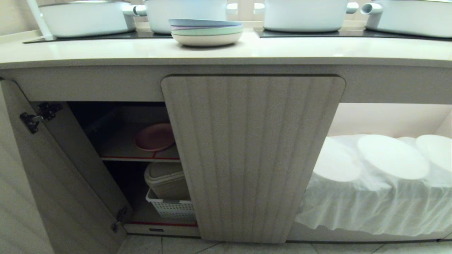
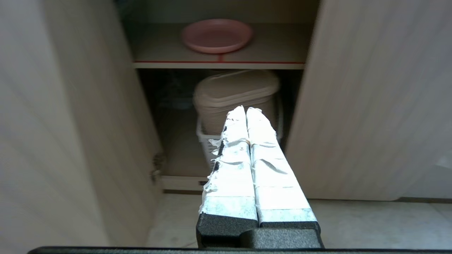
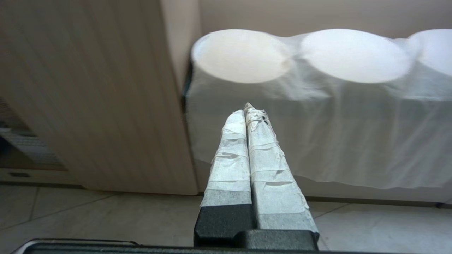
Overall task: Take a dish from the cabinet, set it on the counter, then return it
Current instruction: Take the plate from the cabinet
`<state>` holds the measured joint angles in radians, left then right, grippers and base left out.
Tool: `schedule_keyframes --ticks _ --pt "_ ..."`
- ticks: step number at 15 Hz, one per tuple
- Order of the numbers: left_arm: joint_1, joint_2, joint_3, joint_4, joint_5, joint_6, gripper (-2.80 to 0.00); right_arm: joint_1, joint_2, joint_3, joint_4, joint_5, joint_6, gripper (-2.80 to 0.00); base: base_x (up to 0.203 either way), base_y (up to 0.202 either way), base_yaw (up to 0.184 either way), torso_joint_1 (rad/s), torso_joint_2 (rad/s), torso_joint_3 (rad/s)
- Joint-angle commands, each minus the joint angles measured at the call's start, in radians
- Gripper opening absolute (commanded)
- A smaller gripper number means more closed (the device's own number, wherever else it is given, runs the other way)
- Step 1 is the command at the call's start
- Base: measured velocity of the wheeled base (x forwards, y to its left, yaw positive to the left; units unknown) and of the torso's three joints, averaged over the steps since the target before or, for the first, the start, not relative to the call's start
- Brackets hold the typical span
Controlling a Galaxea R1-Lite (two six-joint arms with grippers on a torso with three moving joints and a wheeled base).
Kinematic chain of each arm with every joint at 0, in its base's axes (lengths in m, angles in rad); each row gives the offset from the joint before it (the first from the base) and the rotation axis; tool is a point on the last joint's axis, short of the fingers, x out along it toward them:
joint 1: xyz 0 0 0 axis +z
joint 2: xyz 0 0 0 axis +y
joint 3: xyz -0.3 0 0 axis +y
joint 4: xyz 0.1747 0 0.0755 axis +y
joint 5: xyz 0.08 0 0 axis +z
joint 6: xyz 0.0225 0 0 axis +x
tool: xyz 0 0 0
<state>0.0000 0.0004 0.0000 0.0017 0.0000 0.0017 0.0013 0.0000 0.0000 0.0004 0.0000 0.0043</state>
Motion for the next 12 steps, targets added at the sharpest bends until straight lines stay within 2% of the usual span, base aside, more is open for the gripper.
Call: schedule_keyframes --ticks 1,8,12 --pt "0.0 0.0 0.0 0.0 0.0 0.0 -2.8 0.0 0.0 0.0 0.0 0.0 0.0 -2.8 0.0 0.194 -0.001 0.005 0.0 0.0" --pt "0.0 0.0 0.0 0.001 0.0 0.001 -2.8 0.0 0.0 0.0 0.0 0.0 0.0 -2.8 0.0 0.185 -0.001 0.002 0.0 0.002" --pt "0.0 0.0 0.0 0.001 -0.001 0.001 -2.8 0.0 0.0 0.0 0.0 0.0 0.0 -2.8 0.0 0.017 -0.001 0.0 0.0 0.0"
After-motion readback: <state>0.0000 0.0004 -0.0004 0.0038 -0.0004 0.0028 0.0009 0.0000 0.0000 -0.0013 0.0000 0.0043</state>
